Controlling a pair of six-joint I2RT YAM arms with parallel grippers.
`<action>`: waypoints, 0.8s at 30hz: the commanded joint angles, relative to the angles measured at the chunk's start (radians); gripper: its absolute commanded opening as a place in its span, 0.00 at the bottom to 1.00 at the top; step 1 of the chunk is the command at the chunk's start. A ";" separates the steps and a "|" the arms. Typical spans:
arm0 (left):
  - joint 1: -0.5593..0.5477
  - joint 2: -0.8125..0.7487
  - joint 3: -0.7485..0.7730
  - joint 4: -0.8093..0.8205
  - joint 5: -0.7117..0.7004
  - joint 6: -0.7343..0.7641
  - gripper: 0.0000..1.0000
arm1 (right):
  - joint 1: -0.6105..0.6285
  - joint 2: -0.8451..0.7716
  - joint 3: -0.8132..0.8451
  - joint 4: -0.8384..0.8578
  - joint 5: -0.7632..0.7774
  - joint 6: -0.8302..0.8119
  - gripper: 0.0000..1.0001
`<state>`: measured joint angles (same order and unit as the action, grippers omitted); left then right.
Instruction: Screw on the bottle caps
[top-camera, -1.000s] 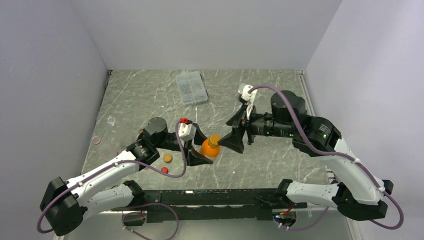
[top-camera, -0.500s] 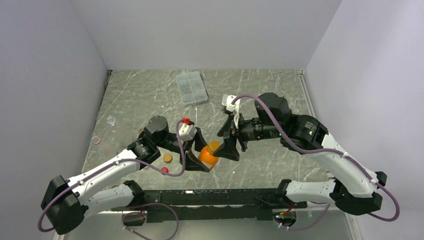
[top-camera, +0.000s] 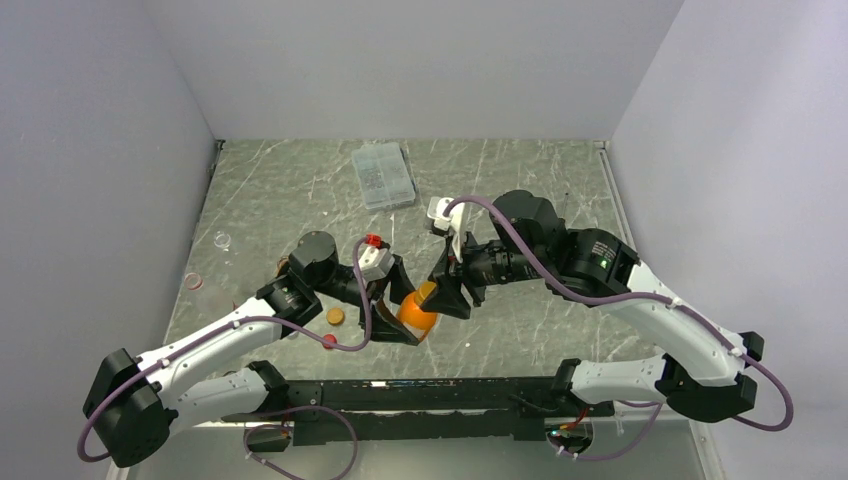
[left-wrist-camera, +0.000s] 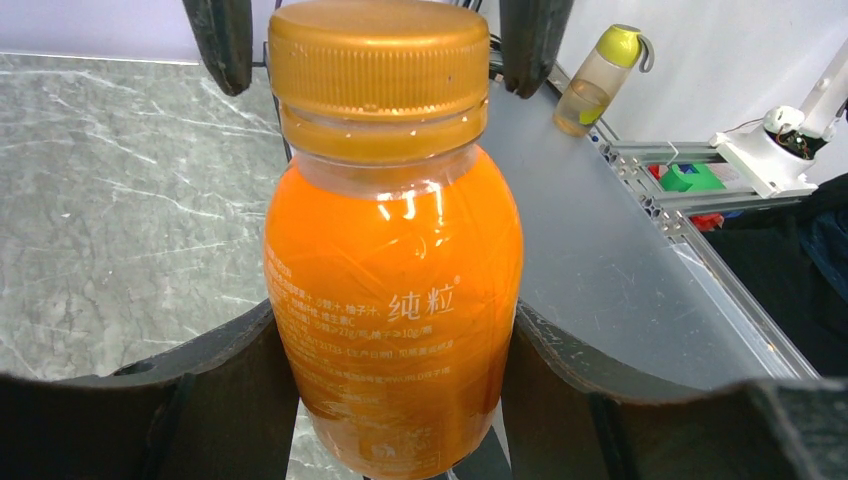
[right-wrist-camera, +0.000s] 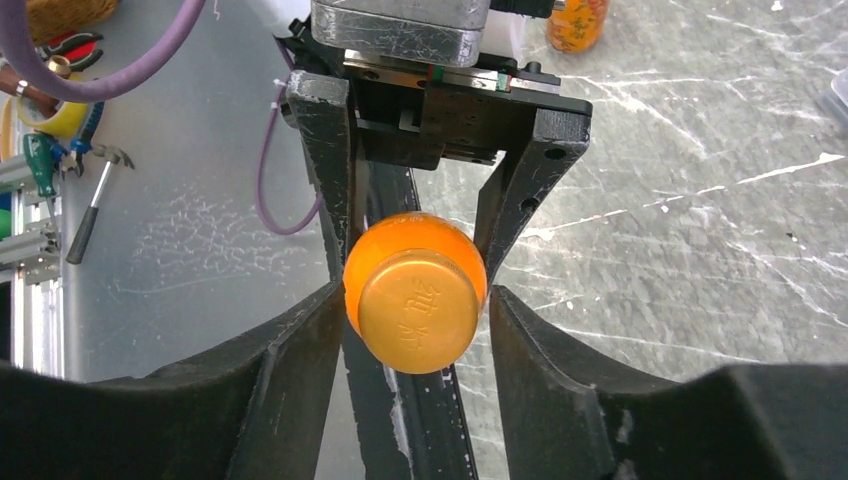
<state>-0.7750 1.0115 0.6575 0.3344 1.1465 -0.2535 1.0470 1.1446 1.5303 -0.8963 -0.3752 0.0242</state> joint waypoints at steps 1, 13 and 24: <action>0.002 -0.011 0.019 0.053 0.020 -0.009 0.00 | 0.008 -0.002 0.014 -0.006 0.030 -0.015 0.52; 0.002 -0.083 0.091 -0.154 -0.367 0.228 0.00 | 0.008 0.066 0.041 -0.047 0.216 0.151 0.10; 0.000 -0.029 0.184 -0.085 -0.701 0.390 0.00 | -0.025 0.217 0.149 -0.126 0.469 0.458 0.04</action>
<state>-0.7784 0.9695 0.7433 0.0555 0.6418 0.0700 1.0134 1.3109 1.6569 -0.9344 -0.0006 0.3038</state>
